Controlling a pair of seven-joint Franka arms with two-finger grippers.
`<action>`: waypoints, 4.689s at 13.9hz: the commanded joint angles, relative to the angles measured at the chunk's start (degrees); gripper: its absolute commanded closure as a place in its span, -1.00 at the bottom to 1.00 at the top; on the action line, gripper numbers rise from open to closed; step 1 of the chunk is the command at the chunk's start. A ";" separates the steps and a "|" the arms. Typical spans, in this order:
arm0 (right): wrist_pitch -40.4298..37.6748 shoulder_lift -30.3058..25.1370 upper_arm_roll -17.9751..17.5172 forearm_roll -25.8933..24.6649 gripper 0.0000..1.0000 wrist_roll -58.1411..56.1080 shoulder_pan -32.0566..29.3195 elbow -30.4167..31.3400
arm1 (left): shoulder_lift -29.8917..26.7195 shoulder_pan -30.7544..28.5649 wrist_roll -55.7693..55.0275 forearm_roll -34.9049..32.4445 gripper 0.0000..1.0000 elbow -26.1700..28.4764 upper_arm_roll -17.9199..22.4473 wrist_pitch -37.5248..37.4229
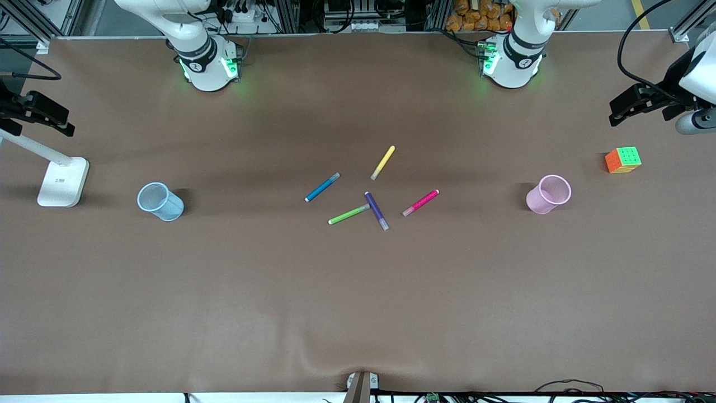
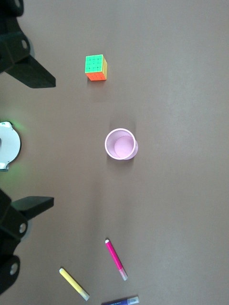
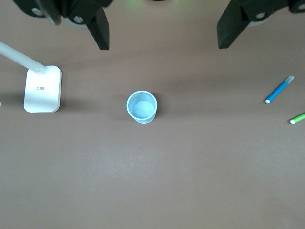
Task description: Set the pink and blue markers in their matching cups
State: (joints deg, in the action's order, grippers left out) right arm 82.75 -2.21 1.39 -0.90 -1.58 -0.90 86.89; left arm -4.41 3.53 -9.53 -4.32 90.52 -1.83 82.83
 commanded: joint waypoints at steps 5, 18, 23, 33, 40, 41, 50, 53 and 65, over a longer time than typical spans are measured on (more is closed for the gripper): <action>-0.48 0.10 -0.16 -0.24 -1.00 -0.18 -0.25 -0.49 | 0.46 0.07 -0.14 0.63 -1.00 -0.08 -0.19 -0.83; -0.74 0.19 -0.16 -0.15 -1.00 -0.09 -0.42 -0.49 | 5.19 1.29 -2.95 2.74 -1.00 -0.26 -1.51 0.14; -0.75 0.18 -0.16 -0.06 -1.00 -0.09 -0.42 -0.49 | 9.15 3.93 -7.07 2.39 -1.00 -0.26 -4.40 -0.12; -0.66 0.19 -0.07 -0.06 -1.00 -0.09 -0.51 -0.49 | 17.50 7.88 -14.82 1.77 -1.00 0.36 -13.03 -0.83; -0.74 0.19 -0.07 -0.06 -1.00 -0.09 -0.42 -0.49 | 20.67 10.78 -14.03 0.47 -1.00 5.19 -13.38 0.31; -0.66 0.19 -0.07 -0.06 -1.00 -0.09 -0.42 -0.49 | 21.28 12.27 -13.85 -2.24 -1.00 6.24 -13.46 0.84; -0.57 0.27 -0.07 -0.06 -1.00 0.26 -0.07 -0.49 | 33.67 22.57 -12.00 -18.87 -1.00 4.67 -18.74 10.42; -0.74 0.19 -0.16 0.03 -1.00 0.43 -0.07 -0.49 | 38.32 23.01 -11.74 -18.97 -1.00 0.90 -18.74 10.60; -0.66 0.27 -0.16 0.03 -1.00 0.43 -0.07 -0.49 | 49.59 22.66 6.25 -19.15 -1.00 -6.76 -16.90 21.40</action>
State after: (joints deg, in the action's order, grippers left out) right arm 82.46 -2.16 1.40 -0.88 -1.53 -0.92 86.89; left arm 43.34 26.04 -7.33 -22.35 85.83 -19.70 102.53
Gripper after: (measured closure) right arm 0.000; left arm 0.000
